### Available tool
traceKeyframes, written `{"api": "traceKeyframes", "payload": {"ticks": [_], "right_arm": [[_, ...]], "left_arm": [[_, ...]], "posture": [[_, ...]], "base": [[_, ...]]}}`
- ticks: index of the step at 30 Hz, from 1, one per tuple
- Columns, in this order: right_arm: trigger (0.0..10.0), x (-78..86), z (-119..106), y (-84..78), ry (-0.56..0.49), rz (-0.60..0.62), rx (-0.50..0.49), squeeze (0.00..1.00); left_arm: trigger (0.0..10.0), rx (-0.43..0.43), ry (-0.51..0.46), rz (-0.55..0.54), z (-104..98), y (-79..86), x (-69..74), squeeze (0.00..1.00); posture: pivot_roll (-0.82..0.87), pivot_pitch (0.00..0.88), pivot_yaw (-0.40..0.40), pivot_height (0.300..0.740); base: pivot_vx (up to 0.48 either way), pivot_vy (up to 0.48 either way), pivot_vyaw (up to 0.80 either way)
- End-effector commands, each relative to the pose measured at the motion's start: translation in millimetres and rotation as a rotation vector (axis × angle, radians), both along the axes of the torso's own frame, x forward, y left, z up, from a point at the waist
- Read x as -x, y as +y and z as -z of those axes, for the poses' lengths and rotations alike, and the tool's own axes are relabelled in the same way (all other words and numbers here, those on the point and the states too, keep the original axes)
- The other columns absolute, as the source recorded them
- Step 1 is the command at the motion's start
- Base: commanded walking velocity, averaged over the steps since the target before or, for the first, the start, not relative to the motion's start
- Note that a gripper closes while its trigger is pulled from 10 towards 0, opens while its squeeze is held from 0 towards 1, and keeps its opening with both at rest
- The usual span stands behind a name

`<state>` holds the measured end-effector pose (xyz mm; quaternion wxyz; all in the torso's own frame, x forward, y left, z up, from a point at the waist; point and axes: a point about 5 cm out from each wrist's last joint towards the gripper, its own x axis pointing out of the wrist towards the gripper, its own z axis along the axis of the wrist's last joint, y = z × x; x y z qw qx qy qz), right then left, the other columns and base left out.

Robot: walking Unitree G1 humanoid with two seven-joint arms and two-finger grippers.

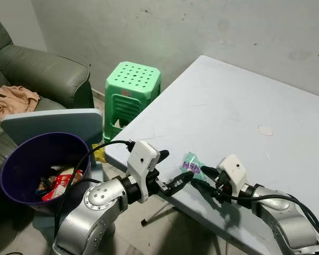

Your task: Picking trash to rubbish bin

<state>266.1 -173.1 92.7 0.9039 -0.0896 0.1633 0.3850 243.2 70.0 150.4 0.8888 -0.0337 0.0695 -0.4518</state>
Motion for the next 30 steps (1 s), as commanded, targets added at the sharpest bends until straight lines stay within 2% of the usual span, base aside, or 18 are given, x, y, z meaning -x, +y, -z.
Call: {"api": "traceKeyframes", "payload": {"ticks": [1,2,15,18,23,30], "right_arm": [[1.5,9.7,21.1,-14.3,0.116,0.059,0.051,0.00],[0.0,8.9,20.3,-15.9,0.117,0.073,0.037,0.00],[0.0,0.1,10.4,-21.4,0.024,0.154,-0.004,0.00],[0.0,-9.1,1.7,-25.0,-0.019,0.224,-0.075,0.00],[0.0,-16.8,-2.5,-29.3,-0.066,0.285,-0.080,0.00],[0.0,-30.2,-15.6,-36.2,-0.123,0.366,-0.138,0.00]], "left_arm": [[10.0,0.008,-0.012,0.021,-4.2,-2.5,2.2,0.00],[10.0,0.006,-0.015,0.019,-4.4,-2.1,1.6,0.00],[10.0,-0.006,-0.029,0.013,-4.0,-2.1,-0.5,0.00],[10.0,-0.007,-0.039,-0.003,-4.7,-0.8,-3.6,0.00],[10.0,-0.007,-0.054,-0.009,-6.1,0.1,-5.9,0.00],[10.0,-0.019,-0.111,-0.026,-10.5,4.4,-13.8,0.00]], "posture": [[0.01,0.124,-0.104,0.740],[0.01,0.125,-0.106,0.740],[0.00,0.126,-0.106,0.740],[0.01,0.124,-0.104,0.740],[0.01,0.117,-0.102,0.740],[0.00,0.104,-0.097,0.740]], "base": [[0.000,0.000,0.00],[0.000,0.000,0.00],[0.000,0.000,0.00],[0.000,0.000,0.00],[0.000,0.000,0.00],[0.000,0.000,0.00]]}}
